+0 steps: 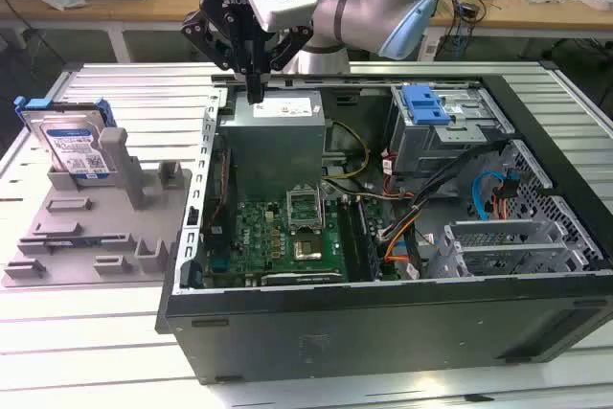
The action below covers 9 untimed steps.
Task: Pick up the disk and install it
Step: 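Reach for the disk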
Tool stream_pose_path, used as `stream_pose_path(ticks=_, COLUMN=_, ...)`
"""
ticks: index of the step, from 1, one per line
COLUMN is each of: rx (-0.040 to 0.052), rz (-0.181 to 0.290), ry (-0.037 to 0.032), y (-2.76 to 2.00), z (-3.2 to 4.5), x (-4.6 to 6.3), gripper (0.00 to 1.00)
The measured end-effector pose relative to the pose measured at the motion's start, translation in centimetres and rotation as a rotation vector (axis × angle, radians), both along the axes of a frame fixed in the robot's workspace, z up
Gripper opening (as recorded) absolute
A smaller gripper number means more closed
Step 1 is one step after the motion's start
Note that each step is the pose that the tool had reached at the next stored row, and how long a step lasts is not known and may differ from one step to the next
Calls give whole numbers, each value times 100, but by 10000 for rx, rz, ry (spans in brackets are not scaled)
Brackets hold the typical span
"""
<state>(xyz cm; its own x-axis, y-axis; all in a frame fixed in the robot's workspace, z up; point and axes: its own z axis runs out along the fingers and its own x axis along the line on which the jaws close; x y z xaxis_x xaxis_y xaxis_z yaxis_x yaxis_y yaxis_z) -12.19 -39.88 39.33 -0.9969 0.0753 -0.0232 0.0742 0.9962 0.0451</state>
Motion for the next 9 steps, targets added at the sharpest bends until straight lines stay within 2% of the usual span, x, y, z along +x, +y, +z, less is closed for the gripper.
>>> stream_pose_path(ticks=9, rx=1, rz=-1, ry=-1, y=2, z=-1, x=-16, gripper=11)
